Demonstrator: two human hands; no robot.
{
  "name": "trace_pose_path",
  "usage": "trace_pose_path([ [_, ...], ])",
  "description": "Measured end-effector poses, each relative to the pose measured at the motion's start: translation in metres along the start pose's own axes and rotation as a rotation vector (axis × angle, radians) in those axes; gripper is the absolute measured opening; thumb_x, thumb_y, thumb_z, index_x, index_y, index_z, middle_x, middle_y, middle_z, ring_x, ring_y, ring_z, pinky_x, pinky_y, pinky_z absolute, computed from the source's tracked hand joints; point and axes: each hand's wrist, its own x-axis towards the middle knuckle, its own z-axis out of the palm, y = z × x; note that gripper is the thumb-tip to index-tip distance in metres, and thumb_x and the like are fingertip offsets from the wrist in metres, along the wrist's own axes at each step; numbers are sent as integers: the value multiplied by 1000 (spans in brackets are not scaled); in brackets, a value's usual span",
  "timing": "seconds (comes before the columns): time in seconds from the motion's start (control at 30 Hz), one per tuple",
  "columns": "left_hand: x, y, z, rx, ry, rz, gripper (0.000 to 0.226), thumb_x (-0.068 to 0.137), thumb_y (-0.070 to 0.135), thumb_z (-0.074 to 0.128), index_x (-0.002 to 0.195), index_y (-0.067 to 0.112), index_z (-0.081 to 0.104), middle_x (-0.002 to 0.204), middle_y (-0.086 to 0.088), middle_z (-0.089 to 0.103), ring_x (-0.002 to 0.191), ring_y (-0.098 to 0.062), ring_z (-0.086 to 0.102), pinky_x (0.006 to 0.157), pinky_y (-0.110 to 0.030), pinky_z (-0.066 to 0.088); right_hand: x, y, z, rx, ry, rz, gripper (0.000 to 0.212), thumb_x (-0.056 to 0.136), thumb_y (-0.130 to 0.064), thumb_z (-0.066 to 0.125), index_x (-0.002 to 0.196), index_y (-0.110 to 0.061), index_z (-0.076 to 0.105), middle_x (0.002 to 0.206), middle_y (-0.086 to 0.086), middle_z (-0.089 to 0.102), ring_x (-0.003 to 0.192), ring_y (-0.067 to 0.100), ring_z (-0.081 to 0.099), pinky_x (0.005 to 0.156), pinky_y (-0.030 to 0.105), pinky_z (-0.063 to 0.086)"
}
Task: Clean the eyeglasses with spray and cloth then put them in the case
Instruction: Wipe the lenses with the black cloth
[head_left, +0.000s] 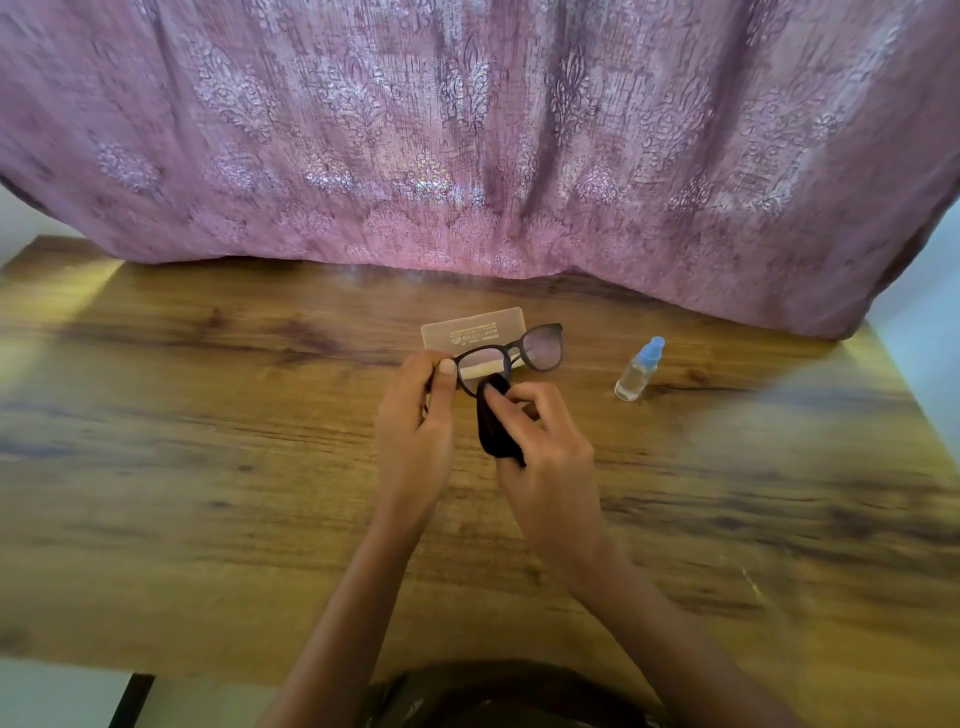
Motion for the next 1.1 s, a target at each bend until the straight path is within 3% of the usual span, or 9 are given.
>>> trace_pose_path([
  [0.27, 0, -1, -3, -18, -17, 19, 23, 99, 25, 43, 93, 15, 63, 86, 10, 63, 80, -9, 57, 70, -27, 44, 3, -2, -5, -20, -3, -17, 40, 90, -12, 46, 122, 3, 63, 107, 15, 61, 94, 21, 62, 76, 28, 58],
  [0.37, 2, -2, -4, -35, -20, 28, 24, 99, 26, 43, 91, 15, 63, 84, 11, 61, 78, -7, 55, 69, -25, 41, 5, 4, -7, -26, 31, 13, 36, 85, 1, 61, 121, 4, 64, 107, 16, 61, 94, 23, 63, 76, 31, 59],
  [0.43, 2, -4, -5, -35, -24, 29, 24, 100, 26, 43, 89, 15, 61, 81, 13, 58, 75, -6, 51, 67, -23, 38, 6, 9, -7, 29, 54, 45, 45, 77, 11, 70, 120, 4, 65, 106, 15, 62, 96, 19, 61, 80, 22, 56],
  [0.53, 2, -5, -8, -43, -7, 28, 23, 100, 24, 43, 87, 15, 60, 77, 12, 55, 71, -3, 48, 65, -15, 36, 9, 17, -11, 161, 186, 201, 42, 77, 13, 69, 118, 1, 67, 105, 11, 62, 92, 15, 60, 79, 5, 46],
  [0.67, 0, -4, -12, -101, -41, 30, 26, 101, 20, 42, 93, 6, 62, 84, -16, 60, 74, -26, 51, 64, -13, 39, 21, 33, -24, 397, 320, 588, 20, 93, -10, 63, 109, -21, 64, 103, -1, 63, 89, 13, 66, 68, 14, 54],
  [0.77, -1, -3, -14, -112, -91, 52, 27, 101, 18, 41, 97, 2, 63, 89, -11, 64, 80, -25, 56, 70, -14, 40, 30, 43, -29, 703, 222, 865, 14, 95, -21, 61, 108, -20, 67, 101, 0, 70, 89, 8, 67, 65, 17, 53],
  [0.87, -4, -4, -16, -73, -127, 69, 30, 101, 18, 40, 101, 0, 64, 94, 2, 66, 86, -11, 59, 74, -14, 41, 36, 45, -31, 965, 154, 978, 20, 92, -29, 64, 105, -13, 69, 93, -3, 74, 87, 6, 69, 70, 18, 54],
  [1.0, -4, -10, -22, -76, -109, 54, 26, 98, 21, 42, 90, 9, 64, 85, -3, 64, 79, -23, 57, 69, -26, 43, 37, 47, -33, 1138, 84, 1039, 24, 82, -28, 72, 99, -12, 69, 88, -3, 76, 87, 8, 70, 72, 22, 56],
  [1.1, -4, -10, -27, -134, -155, -19, 31, 98, 23, 40, 93, 15, 69, 91, 4, 70, 89, -11, 63, 77, -16, 46, 37, 47, -34, 1212, 46, 1043, 32, 79, -27, 74, 104, -8, 70, 90, 0, 75, 85, 8, 70, 68, 20, 55],
])
